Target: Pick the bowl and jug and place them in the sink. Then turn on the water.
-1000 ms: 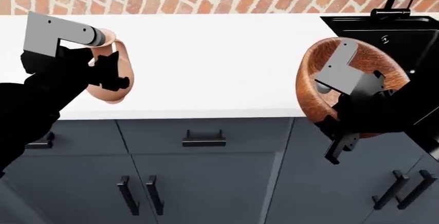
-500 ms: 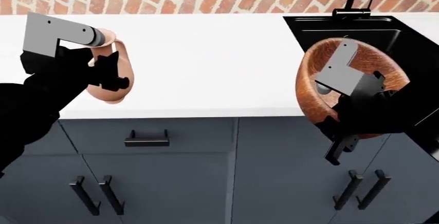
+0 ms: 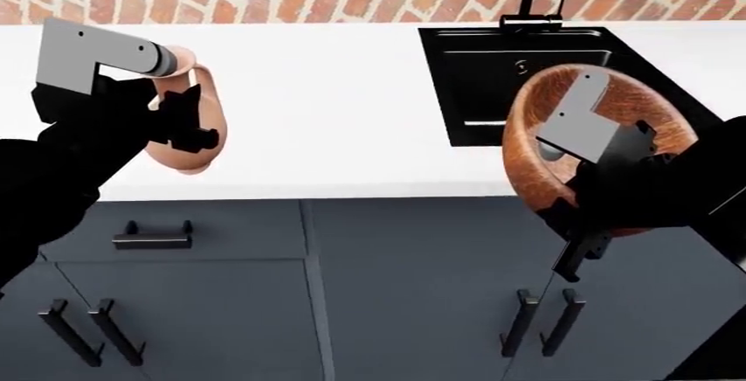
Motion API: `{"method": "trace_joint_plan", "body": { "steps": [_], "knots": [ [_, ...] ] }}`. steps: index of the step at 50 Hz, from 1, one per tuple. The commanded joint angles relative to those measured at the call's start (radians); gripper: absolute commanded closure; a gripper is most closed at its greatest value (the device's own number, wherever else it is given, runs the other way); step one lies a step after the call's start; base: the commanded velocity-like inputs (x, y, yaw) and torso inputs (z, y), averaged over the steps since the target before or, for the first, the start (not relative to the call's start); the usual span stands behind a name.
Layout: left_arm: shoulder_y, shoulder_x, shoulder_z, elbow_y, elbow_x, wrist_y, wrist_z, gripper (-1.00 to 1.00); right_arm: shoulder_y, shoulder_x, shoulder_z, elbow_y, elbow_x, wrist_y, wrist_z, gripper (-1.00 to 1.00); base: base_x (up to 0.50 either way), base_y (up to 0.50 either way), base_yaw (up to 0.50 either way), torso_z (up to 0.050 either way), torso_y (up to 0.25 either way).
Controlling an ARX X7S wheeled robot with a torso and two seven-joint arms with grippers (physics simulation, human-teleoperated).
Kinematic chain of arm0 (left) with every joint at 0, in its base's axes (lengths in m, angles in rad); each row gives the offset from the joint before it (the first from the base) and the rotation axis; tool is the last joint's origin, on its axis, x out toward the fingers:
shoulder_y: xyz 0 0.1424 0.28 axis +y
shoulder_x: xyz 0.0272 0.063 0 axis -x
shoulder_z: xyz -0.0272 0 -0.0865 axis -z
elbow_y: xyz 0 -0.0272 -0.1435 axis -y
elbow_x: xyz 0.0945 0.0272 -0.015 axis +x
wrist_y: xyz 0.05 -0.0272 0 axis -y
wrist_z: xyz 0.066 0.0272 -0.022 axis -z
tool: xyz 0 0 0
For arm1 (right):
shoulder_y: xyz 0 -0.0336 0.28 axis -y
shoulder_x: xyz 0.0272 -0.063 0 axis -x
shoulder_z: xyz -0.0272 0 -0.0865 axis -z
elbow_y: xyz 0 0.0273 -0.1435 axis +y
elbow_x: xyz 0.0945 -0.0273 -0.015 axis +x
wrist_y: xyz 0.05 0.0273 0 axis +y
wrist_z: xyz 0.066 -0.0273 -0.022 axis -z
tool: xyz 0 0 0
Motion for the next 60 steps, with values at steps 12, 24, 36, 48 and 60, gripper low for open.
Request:
{"method": "trace_joint_plan", "body": {
  "steps": [12,24,36,48,60],
  "knots": [
    [-0.018,-0.002,-0.017,0.01,0.016,0.009,-0.013,1.0,0.0,0.003,0.003,0.003,-0.012,-0.012,0.01,1.0,-0.5,0.01,0.0,0.001,0.002],
    [-0.017,-0.002,-0.013,0.01,0.017,0.013,-0.013,1.0,0.001,0.004,0.003,0.0,-0.006,-0.011,0.014,1.0,-0.5,0.01,0.0,0.001,0.002],
    [-0.018,-0.003,-0.013,0.013,0.015,0.011,-0.017,1.0,0.001,0.004,0.002,0.0,-0.002,-0.012,0.018,1.0,-0.5,0.01,0.0,0.0,0.002],
    [-0.017,-0.005,-0.012,0.009,0.016,0.016,-0.014,1.0,0.001,0.005,-0.003,-0.001,0.001,-0.022,0.017,1.0,-0.42,0.01,0.0,0.001,0.003],
    [-0.016,-0.005,-0.009,0.01,0.016,0.018,-0.015,1.0,-0.006,0.009,-0.005,-0.003,0.004,-0.029,0.022,1.0,-0.01,-0.04,0.0,0.001,0.002]
  ]
}}
